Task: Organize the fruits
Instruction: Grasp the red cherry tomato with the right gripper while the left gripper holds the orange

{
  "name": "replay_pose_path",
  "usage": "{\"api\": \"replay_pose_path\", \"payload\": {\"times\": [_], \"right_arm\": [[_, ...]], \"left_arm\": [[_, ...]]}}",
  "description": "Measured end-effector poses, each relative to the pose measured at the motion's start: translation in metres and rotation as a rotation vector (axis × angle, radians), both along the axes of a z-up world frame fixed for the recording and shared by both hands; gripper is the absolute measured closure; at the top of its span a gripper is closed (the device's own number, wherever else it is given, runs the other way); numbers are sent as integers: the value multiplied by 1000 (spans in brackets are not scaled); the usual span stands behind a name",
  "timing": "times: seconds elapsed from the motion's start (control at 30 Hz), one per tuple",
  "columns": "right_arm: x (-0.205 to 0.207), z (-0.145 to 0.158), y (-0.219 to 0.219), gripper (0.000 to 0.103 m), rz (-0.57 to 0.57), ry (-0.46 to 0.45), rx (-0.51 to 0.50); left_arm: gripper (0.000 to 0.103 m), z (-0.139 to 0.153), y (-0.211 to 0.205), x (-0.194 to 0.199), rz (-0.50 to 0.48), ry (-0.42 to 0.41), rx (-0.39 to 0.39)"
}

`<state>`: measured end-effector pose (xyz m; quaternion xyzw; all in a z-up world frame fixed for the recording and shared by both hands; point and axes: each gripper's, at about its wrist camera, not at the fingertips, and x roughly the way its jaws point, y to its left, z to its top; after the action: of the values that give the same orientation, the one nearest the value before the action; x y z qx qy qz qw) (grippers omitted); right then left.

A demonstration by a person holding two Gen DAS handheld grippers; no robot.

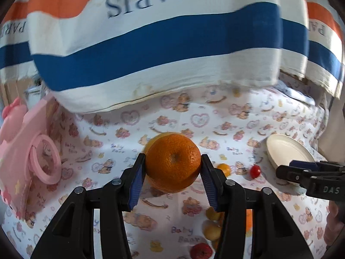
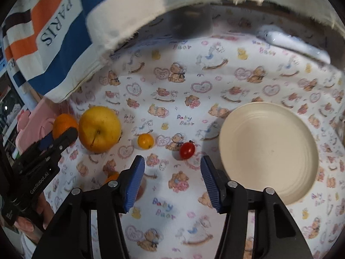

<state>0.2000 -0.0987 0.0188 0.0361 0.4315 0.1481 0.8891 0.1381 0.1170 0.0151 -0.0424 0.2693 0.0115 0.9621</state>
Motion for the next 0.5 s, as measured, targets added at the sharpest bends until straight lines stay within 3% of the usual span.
{"api": "replay_pose_path", "payload": {"times": [0.07, 0.23, 0.5], "right_arm": [[11, -8, 5, 57, -7, 36, -22], [33, -22, 15, 67, -49, 72, -83], [54, -37, 23, 67, -86, 72, -148]], "left_arm": [[55, 1, 4, -1, 19, -14, 3], [54, 3, 12, -2, 44, -22, -19], [54, -3, 18, 4, 71, -4, -27]]}}
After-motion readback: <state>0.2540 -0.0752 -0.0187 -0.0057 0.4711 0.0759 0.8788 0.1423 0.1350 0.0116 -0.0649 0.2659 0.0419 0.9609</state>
